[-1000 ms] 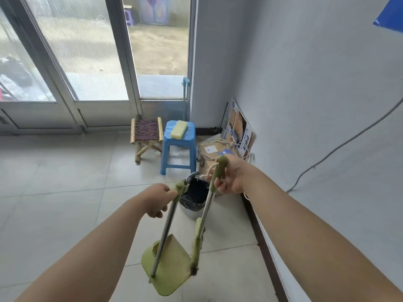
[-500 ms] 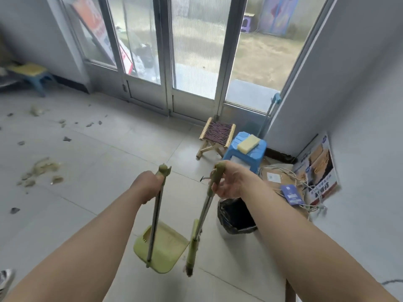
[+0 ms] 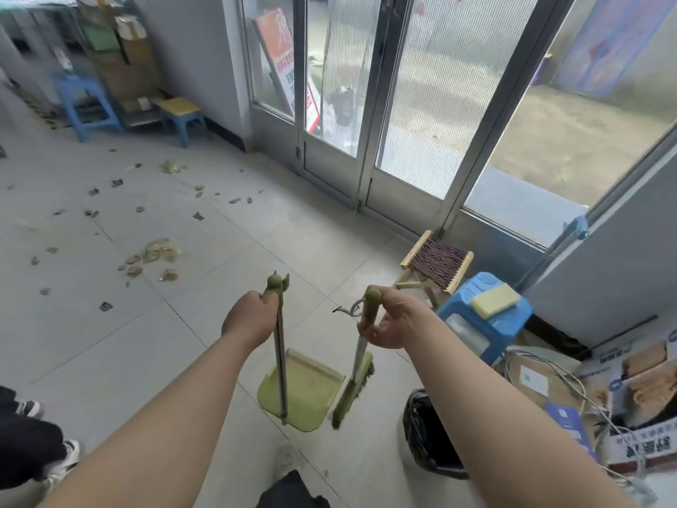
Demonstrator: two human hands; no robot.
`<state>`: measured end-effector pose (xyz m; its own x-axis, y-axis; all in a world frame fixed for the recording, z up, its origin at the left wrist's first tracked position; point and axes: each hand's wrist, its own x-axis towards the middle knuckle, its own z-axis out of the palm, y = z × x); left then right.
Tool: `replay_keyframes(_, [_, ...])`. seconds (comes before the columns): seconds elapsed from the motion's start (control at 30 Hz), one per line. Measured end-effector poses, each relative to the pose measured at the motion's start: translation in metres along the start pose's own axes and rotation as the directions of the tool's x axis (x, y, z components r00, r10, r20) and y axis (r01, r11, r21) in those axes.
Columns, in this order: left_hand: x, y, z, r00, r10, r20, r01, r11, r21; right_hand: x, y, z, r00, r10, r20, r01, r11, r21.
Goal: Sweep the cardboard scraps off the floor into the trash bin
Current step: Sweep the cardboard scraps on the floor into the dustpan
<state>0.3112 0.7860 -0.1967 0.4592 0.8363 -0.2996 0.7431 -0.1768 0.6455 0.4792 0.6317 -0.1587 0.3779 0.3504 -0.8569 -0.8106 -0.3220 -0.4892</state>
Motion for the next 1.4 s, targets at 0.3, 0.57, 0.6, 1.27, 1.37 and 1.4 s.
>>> replay_keyframes(0.3, [0.111,0.028,-0.033,0.998,-0.064,0.029,0.067,0.990,-0.124,0.060,-0.091,0.068,0.993,0.119,0.018,-0.119,0.993,-0.021])
replay_keyframes(0.57, [0.189,0.029,-0.073,0.993,-0.115,-0.024,0.108,0.972,-0.210,0.106,-0.154,0.140,0.984,0.138,0.112,-0.164,0.949,0.269])
replay_keyframes(0.6, [0.197,0.027,-0.078,0.991,-0.125,-0.042,0.113,0.970,-0.215,0.114,-0.160,0.149,0.980,0.159,0.116,-0.186,0.941,0.284])
replay_keyframes(1.27, [0.432,0.051,-0.135,0.880,-0.432,-0.199,0.322,0.849,-0.419,0.276,-0.365,0.340,0.933,0.265,0.245,-0.261,0.964,-0.049])
replay_keyframes(1.37, [0.478,0.065,-0.140,0.872,-0.450,-0.192,0.289,0.791,-0.539,0.305,-0.405,0.367,0.930,0.268,0.251,-0.242,0.962,-0.127])
replay_keyframes(1.4, [0.491,0.068,-0.142,0.869,-0.459,-0.186,0.286,0.772,-0.568,0.314,-0.416,0.376,0.933,0.266,0.243,-0.234,0.960,-0.152])
